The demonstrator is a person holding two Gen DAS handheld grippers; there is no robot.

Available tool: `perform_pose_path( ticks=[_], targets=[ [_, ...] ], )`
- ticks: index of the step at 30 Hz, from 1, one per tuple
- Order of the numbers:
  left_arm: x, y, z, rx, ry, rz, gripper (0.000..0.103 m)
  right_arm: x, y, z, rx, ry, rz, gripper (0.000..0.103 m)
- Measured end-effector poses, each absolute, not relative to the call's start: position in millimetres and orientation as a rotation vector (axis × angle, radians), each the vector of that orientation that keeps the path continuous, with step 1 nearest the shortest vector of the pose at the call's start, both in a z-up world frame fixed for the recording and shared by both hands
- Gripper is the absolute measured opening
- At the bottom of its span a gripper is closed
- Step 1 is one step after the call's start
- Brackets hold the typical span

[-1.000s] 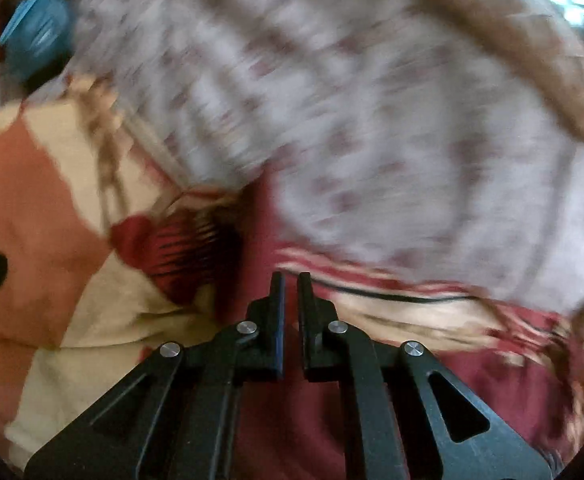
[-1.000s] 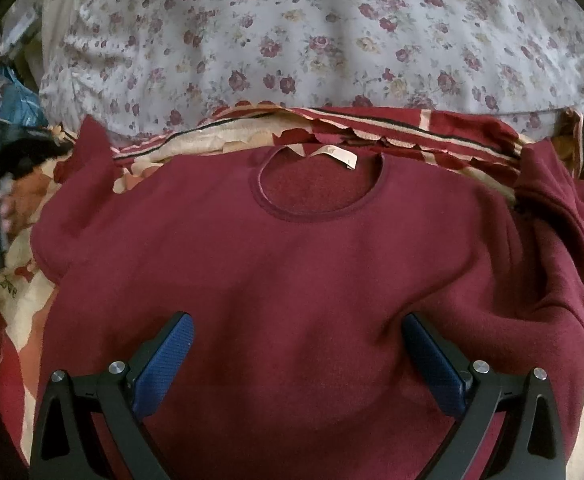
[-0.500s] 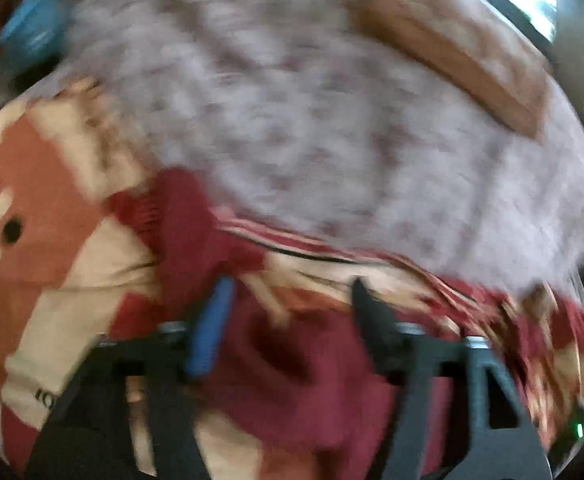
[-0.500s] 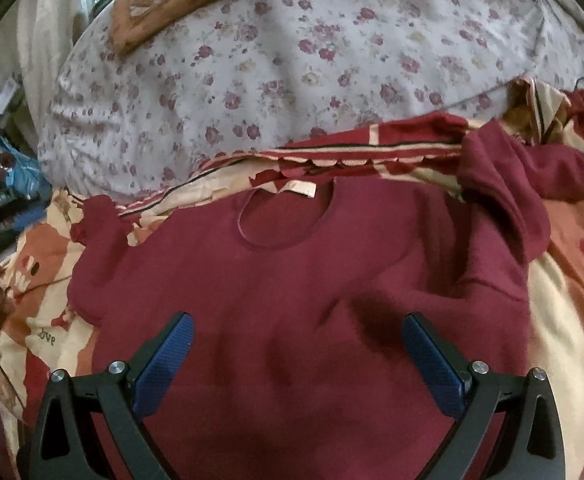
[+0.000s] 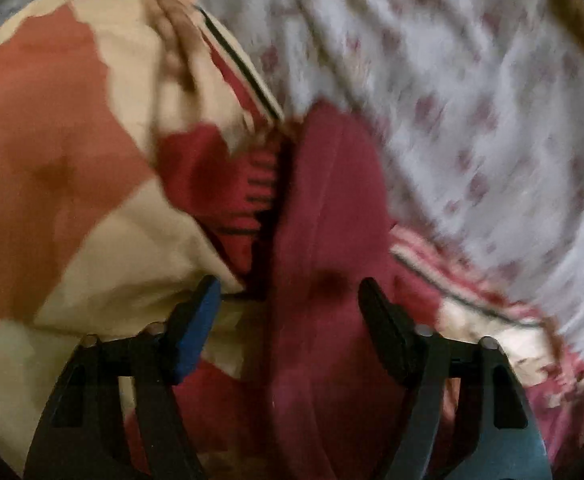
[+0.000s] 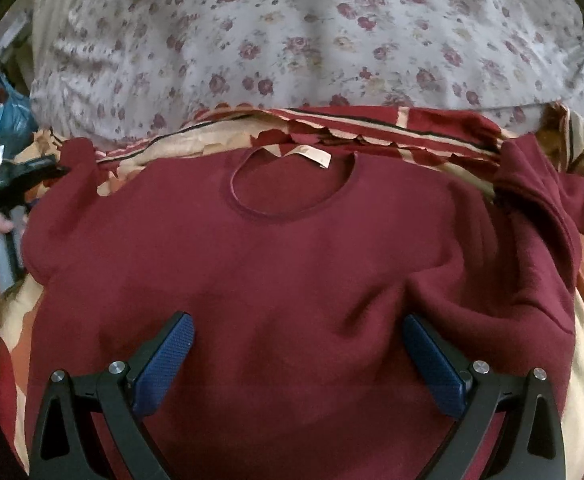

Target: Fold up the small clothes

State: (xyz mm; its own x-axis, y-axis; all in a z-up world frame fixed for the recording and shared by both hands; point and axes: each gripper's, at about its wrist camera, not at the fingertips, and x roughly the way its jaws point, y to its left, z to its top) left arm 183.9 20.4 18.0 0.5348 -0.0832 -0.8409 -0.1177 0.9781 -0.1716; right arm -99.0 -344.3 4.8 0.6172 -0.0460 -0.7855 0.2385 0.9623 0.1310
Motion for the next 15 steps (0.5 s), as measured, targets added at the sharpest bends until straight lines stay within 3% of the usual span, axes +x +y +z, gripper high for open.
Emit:
perform_pose_path(
  ticks=[2,3,9,15],
  targets=[
    [189,13,10,-0.207,1.066,-0.004,0.012,-100,-351,5,0.266,0.879,-0.148,0.103],
    [185,11,13,-0.207,1.052,-0.004,0.009,-101,-354,5,0.284,0.872,-0.141,0.103],
    [152,3,72,-0.305,0.967,-0.195,0.004,-102,-354,8,0.305,0.859,-0.136,0.103],
    [91,-55,155,-0.233,0.857,-0.492,0.004,-112,-358,23,0.336,0.838,-0.144,0.103]
  ],
)
